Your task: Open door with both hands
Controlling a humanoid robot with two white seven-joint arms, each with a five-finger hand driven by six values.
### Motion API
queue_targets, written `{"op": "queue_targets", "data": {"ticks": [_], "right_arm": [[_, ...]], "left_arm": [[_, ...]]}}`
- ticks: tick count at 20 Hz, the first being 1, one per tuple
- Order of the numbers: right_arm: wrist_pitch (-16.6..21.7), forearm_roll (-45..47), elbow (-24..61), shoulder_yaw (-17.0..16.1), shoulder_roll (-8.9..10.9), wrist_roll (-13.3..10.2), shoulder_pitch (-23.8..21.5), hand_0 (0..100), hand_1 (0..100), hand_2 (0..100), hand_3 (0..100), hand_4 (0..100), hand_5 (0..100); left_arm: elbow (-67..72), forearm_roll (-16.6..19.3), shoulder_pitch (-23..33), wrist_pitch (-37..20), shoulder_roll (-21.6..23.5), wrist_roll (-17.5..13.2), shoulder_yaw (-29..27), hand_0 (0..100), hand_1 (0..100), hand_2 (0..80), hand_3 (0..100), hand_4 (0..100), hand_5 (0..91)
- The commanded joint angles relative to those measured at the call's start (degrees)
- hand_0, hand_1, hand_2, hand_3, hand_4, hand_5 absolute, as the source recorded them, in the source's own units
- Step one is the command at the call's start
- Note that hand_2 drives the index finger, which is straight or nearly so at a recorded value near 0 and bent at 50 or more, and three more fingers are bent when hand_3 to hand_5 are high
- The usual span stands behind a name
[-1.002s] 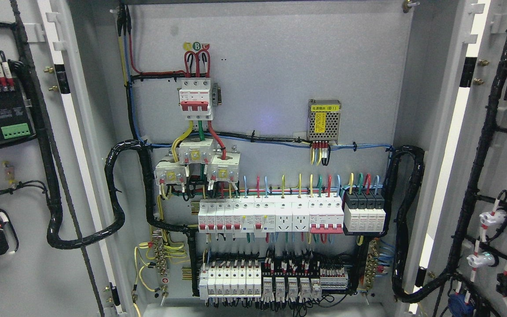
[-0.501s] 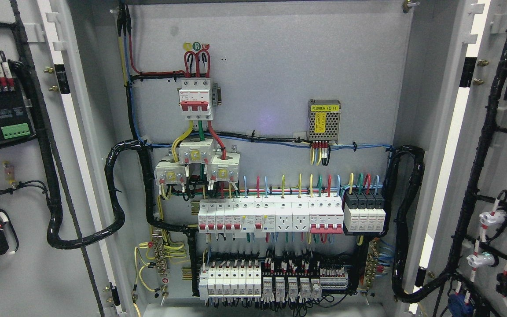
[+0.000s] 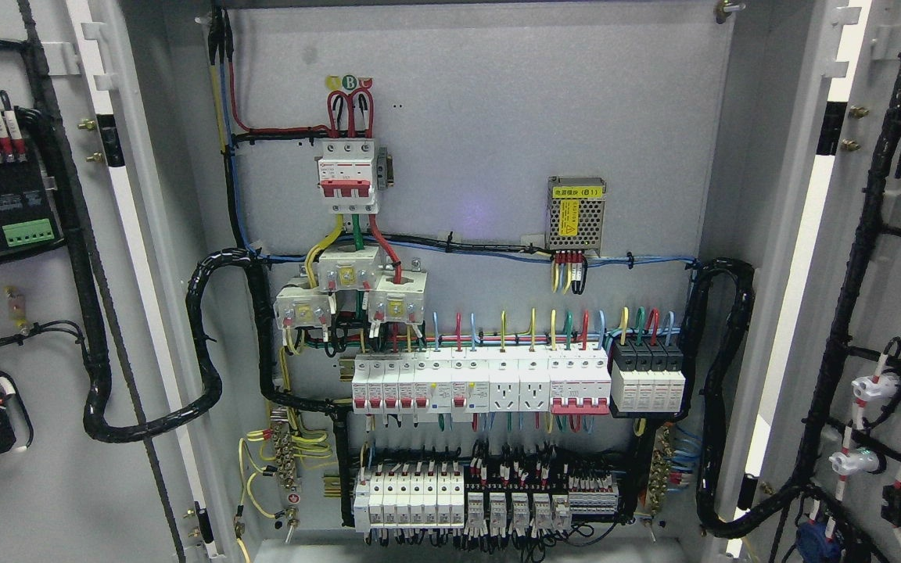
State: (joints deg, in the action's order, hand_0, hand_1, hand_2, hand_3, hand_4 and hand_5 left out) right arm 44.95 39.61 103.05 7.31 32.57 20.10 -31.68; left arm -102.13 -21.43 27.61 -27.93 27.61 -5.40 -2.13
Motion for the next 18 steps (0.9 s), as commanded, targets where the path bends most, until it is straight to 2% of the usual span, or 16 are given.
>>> {"op": "queue_targets", "data": {"ticks": [1,7,13,18], "right_arm": [[10.9,-0.5,-5.5,4.5,-1.1,-0.2,-1.5,0,0,0,0,0,0],[10.9,-0.6,-10.2,7.6,-1.45,-0.1,-4.2,0,0,0,0,0,0],[11.0,-0.6,-13.1,7.9,-1.45,-0.1,-7.6,0,0,0,0,0,0],[10.9,-3.9,-18.4,9.3,-2.59,-0.1,-9.3,0,0,0,0,0,0]], "left_arm": [[-0.5,8.9,3.8,0.5,-8.8,0.1,12.6,0,0,0.0,0,3,0.0],[4.9,10.8,5.3,0.8,-10.9,0.2,15.8,0,0,0.0,0,3,0.0],[12.9,11.0,7.5,1.0,-12.8,0.2,15.7,0,0,0.0,0,3,0.0],[25.3,10.6,7.4,0.9,-14.2,0.1,15.1,0,0,0.0,0,3,0.0]]}}
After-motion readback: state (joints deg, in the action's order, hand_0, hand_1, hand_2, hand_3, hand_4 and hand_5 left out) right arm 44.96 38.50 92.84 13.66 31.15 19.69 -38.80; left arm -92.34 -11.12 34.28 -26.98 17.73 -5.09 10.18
